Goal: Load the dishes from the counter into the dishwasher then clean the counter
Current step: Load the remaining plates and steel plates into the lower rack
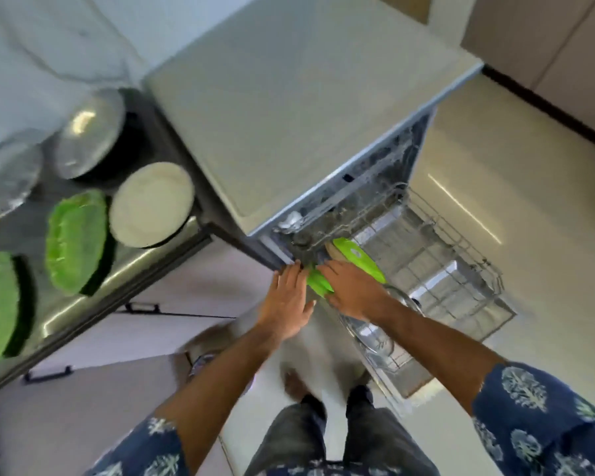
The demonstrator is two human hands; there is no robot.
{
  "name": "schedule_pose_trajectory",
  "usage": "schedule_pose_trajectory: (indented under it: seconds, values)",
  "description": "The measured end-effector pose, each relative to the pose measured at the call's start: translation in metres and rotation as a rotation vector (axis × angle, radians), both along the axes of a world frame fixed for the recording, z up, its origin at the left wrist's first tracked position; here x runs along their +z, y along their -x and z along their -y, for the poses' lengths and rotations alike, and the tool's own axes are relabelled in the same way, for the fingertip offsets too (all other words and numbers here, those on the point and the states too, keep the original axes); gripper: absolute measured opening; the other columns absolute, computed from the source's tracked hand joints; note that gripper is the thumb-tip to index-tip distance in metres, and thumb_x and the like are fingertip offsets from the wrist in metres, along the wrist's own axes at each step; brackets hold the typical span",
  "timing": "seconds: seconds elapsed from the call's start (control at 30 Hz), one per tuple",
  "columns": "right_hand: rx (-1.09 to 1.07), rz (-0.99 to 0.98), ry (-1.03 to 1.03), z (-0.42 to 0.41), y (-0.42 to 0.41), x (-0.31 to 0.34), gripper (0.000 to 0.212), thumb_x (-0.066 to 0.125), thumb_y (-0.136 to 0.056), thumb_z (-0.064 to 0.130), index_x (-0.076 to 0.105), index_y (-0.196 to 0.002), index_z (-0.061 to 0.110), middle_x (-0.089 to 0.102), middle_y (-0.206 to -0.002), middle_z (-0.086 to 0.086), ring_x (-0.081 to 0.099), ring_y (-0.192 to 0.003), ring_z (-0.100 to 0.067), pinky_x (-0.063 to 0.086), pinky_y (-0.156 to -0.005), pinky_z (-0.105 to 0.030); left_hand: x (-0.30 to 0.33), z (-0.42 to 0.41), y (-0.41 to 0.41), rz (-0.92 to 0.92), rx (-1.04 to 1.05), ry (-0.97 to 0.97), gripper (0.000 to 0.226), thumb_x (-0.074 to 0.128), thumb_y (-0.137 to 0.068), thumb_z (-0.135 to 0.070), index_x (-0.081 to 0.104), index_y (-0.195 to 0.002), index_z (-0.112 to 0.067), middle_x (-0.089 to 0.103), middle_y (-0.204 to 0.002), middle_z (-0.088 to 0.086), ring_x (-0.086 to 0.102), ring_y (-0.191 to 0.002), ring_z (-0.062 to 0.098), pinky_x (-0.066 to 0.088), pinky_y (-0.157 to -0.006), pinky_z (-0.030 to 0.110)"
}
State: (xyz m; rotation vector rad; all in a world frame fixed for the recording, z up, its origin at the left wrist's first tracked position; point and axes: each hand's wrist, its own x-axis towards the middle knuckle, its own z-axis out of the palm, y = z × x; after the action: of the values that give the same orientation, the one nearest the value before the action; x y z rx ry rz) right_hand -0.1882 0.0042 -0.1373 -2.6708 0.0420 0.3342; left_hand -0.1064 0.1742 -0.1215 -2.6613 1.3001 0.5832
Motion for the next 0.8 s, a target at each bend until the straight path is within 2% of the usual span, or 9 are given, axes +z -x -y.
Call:
schedule_pose_trajectory:
  seconds: [0.13, 0.27, 0.4, 0.53, 0.67, 0.8]
  values:
    - [0.16, 0.09, 0.044, -0.045, -0.027, 0.056, 0.067, 0.061, -0.089, 0.033, 0.038, -0.149, 0.011, 0.042, -0.15, -0.013, 0.041, -0.138, -0.031, 0.034, -0.113, -0.045, 0.053, -0.066, -0.007, 0.018, 0.15, 0.058, 0.071, 0.045, -0.1, -0.04, 0.015, -0.156, -0.01, 0.008, -0.165, 0.011, 0.007, -0.153, 0.029, 0.012, -0.122, 0.049]
    - [0.305, 0.188, 0.044, -0.106, -0.076, 0.104, 0.067, 0.064, -0.089, 0.028, 0.041, -0.148, 0.006, 0.042, -0.151, -0.019, 0.042, -0.138, -0.034, 0.034, -0.114, -0.045, 0.098, -0.148, -0.027, 0.136, 0.326, 0.108, 0.069, 0.043, -0.1, -0.037, 0.014, -0.156, -0.01, 0.009, -0.165, 0.01, 0.009, -0.152, 0.028, 0.008, -0.123, 0.048]
    - [0.405, 0.219, 0.076, -0.183, -0.118, 0.139, 0.065, 0.06, -0.093, 0.028, 0.036, -0.15, 0.008, 0.038, -0.154, -0.015, 0.038, -0.14, -0.032, 0.031, -0.116, -0.041, 0.13, -0.241, -0.039, 0.212, 0.487, 0.2, 0.068, 0.048, -0.097, -0.033, 0.021, -0.155, -0.01, 0.011, -0.165, 0.009, 0.01, -0.152, 0.027, 0.012, -0.122, 0.048]
    - [0.416, 0.22, 0.053, -0.257, -0.139, 0.166, 0.062, 0.056, -0.093, 0.026, 0.035, -0.149, 0.013, 0.039, -0.152, -0.008, 0.042, -0.136, -0.028, 0.039, -0.11, -0.041, 0.145, -0.337, -0.038, 0.232, 0.631, 0.277, 0.065, 0.05, -0.097, -0.034, 0.026, -0.153, -0.011, 0.015, -0.165, 0.008, 0.012, -0.153, 0.026, 0.018, -0.121, 0.047]
    - [0.38, 0.202, 0.001, -0.315, -0.156, 0.183, 0.058, 0.055, -0.092, 0.021, 0.038, -0.147, 0.013, 0.043, -0.147, -0.008, 0.043, -0.133, -0.028, 0.039, -0.108, -0.04, 0.157, -0.407, -0.049, 0.243, 0.733, 0.339, 0.063, 0.051, -0.097, -0.033, 0.028, -0.151, -0.011, 0.018, -0.163, 0.011, 0.014, -0.152, 0.027, 0.017, -0.122, 0.049]
    - [0.382, 0.153, -0.065, -0.367, -0.178, 0.186, 0.054, 0.053, -0.093, 0.022, 0.039, -0.145, 0.013, 0.044, -0.145, -0.009, 0.042, -0.133, -0.029, 0.039, -0.108, -0.045, 0.163, -0.458, -0.074, 0.238, 0.856, 0.415, 0.055, 0.053, -0.097, -0.032, 0.039, -0.144, -0.007, 0.035, -0.153, 0.016, 0.03, -0.144, 0.031, 0.026, -0.119, 0.045]
